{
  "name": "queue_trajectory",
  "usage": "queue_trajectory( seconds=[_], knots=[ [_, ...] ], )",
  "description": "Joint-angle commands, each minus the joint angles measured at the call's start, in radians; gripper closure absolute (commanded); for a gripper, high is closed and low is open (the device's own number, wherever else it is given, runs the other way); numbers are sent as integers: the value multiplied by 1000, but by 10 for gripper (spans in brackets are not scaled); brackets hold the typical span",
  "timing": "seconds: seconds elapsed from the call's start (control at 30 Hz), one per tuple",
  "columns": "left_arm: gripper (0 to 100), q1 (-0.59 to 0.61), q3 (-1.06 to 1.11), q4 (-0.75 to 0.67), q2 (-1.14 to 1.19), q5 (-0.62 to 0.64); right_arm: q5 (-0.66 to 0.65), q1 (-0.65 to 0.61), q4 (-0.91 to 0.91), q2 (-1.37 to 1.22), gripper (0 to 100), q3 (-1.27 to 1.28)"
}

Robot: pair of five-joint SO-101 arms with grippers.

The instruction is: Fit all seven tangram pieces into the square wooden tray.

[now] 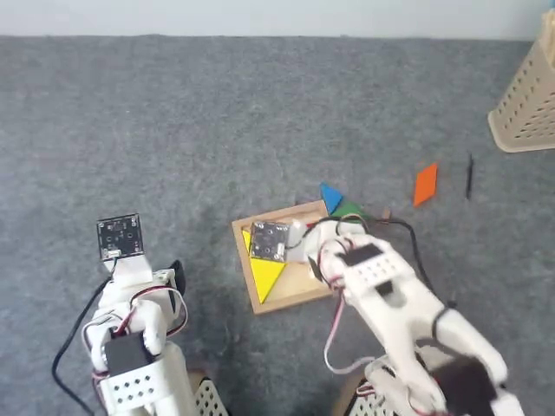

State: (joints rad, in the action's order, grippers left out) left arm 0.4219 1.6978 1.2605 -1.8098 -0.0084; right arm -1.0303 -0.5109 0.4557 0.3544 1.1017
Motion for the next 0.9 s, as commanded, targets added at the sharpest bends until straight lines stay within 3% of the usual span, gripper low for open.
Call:
queue_trajectory(
  seconds=[0.0, 0.33, 0.47, 0.7, 0.87],
  knots=[
    [784, -3, -13, 5, -15, -5, 9, 13, -18, -140, 991, -135],
    [784, -3, -13, 5, -15, -5, 34, -15, -18, -232, 991, -193],
    [784, -3, -13, 5, -15, -5, 245, 18, -18, -209, 991, -249],
    [784, -3, -13, 5, -15, -5, 669, 193, -10, -53, 991, -285],
    [784, -3, -13, 5, -15, -5, 753, 323, -7, -12, 989, -287]
  ],
)
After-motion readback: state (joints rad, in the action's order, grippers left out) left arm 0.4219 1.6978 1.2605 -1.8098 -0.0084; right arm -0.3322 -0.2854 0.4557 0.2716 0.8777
